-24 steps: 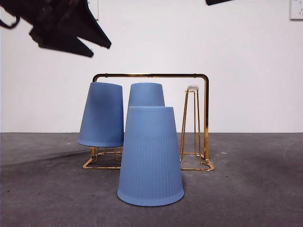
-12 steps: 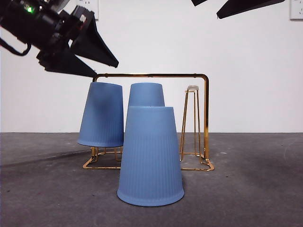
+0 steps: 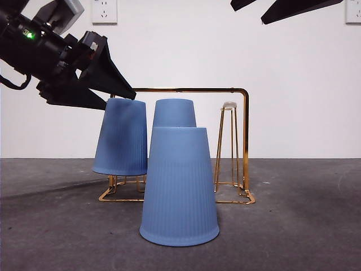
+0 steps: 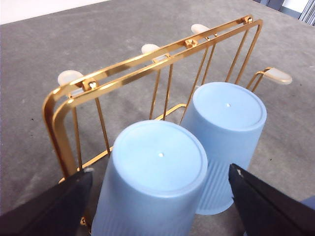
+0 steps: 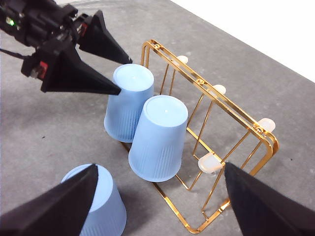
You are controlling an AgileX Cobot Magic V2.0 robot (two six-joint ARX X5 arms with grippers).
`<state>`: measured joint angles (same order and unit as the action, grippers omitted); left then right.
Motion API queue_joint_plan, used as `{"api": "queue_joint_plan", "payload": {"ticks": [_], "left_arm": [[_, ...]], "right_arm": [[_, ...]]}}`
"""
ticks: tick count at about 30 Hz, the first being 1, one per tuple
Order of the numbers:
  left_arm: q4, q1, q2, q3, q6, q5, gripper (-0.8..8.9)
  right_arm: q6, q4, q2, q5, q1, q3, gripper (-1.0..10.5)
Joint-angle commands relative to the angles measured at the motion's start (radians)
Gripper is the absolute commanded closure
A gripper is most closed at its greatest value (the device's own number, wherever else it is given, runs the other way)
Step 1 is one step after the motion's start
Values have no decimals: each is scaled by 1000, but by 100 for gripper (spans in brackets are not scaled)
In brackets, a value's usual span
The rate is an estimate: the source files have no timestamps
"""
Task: The left arm pick up the left cup on cup holder and place it on desk, then the right arm insert the right cup into the first cup, and then the left arm insert the mid cup into the first cup
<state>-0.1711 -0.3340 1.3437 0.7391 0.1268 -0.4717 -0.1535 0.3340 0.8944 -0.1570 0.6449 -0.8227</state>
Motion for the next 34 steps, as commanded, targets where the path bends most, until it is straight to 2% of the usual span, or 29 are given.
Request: {"api": "queue_joint_plan", "payload": {"ticks": [1,16,18,23,34], "left_arm": [[-28,-2,29,1,-11,-6,371],[-100,-2,108,1,-32,-5,377],[-107,-2,108,1,-38,-4,389],[-108,-2,108,1,-37,-4,511],[-122,-2,98,7,-42,-4,539]], "right_arm": [[-7,5,3,2,5,-17,537],[-7,12,3,9,5,-17,537],[-7,13,3,9,5,-17,537],[-7,28,3,9,5,-17,537],[-7,50,3,8,5,-17,537]]}}
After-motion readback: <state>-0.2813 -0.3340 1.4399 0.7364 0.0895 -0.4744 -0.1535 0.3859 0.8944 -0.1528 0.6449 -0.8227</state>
